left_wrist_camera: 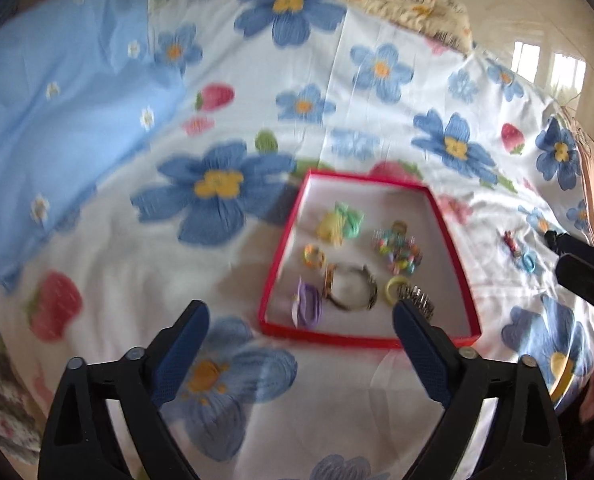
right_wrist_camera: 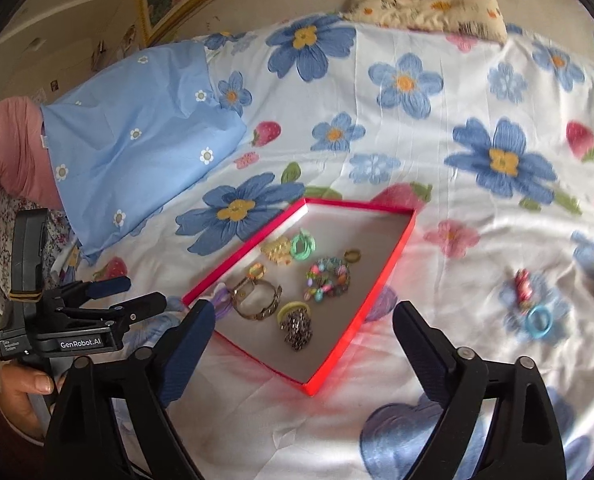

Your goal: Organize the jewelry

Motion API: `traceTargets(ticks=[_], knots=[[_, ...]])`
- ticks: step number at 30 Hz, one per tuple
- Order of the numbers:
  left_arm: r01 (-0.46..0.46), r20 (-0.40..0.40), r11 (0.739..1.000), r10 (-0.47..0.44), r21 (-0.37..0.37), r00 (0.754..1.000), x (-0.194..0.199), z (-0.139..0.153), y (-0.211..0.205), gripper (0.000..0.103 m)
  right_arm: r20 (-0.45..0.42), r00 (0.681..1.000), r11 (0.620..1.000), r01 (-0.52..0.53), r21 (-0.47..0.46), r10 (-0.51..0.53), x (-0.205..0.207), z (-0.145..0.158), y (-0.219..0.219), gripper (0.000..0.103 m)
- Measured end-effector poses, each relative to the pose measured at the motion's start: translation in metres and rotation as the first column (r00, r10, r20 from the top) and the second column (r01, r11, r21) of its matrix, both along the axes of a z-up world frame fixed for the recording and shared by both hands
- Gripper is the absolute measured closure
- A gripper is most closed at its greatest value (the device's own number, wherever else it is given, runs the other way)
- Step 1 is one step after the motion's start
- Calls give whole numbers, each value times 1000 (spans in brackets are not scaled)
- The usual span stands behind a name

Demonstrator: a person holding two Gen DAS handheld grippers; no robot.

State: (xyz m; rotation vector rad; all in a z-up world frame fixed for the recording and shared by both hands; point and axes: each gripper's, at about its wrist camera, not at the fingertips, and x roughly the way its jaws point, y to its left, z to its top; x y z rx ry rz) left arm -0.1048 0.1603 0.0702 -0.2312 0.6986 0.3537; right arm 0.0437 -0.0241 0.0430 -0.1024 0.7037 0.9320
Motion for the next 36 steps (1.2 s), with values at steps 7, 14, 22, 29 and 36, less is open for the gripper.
traceTargets(ticks=[7, 14, 22, 29, 36], knots=[[-29, 46, 998, 27, 63, 999, -24, -5, -18, 0, 126, 992, 1000, 2, 6, -3, -21, 23, -3, 0], [-45, 1, 998, 45, 36, 999, -23, -37, -16, 1, 53, 998, 999, 26, -36, -25, -24, -26, 2, 0], [-63, -17, 998, 63, 26, 998, -16, -48, -10, 0, 35, 999, 997, 33, -66, -31, -28, -52, 4, 0], [-58, -5, 998, 59, 31, 998, -25, -51, -13, 0, 38, 998, 996, 46, -72, -43, -31, -58, 3, 0], [-40, 8, 997, 40, 64, 999, -28, -49, -22, 0, 25, 997, 996, 68, -66, -66, -27, -61, -1, 0]])
